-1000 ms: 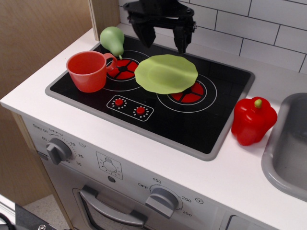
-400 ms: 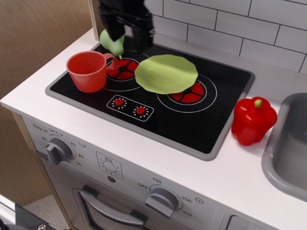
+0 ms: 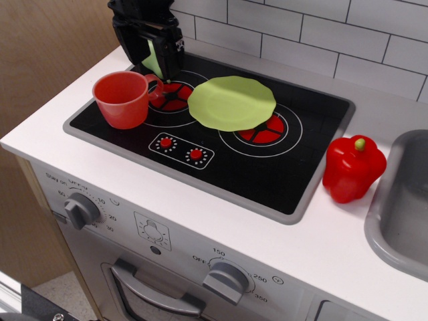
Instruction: Put cup on plate
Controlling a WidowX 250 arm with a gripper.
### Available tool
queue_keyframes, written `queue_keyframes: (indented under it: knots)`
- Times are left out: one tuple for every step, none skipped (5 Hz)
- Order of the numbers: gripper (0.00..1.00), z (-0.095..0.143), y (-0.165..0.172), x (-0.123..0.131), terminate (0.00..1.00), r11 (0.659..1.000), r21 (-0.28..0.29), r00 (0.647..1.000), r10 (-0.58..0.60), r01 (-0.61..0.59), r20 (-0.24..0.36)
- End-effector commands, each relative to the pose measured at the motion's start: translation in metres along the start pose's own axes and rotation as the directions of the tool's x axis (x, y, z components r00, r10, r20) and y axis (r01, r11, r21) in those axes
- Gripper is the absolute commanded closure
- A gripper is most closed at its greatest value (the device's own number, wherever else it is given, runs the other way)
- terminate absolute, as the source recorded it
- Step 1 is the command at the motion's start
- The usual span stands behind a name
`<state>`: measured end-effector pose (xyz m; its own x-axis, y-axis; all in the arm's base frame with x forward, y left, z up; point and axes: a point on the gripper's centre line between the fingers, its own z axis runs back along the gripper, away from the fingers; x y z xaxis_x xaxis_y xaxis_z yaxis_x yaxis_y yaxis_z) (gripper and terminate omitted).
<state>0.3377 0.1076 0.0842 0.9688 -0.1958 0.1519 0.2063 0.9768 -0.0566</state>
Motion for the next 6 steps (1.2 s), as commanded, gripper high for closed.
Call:
queue_keyframes:
  knots:
    - [0.0, 0.008, 0.002, 0.011, 0.0, 0.999, 0.051, 1.0, 0.018, -0.018, 0.006]
    - [0.0, 0.005, -0.003, 0.012, 0.0, 0.998, 0.052, 0.999, 0.033, -0.033, 0.0]
    - [0.0, 0.004, -0.006, 0.011, 0.0, 0.998, 0.06, 1.0, 0.027, -0.027, -0.003]
    - [0.0, -0.001, -0.012, 0.007, 0.0, 0.997, 0.076, 0.999, 0.015, -0.012, -0.033]
    - [0.0, -0.002, -0.015, 0.005, 0.0, 0.996, 0.089, 1.0, 0.005, -0.004, -0.016]
    - [0.0, -0.005, -0.02, 0.0, 0.0, 0.995, 0.098, 1.0, -0.013, 0.015, -0.018]
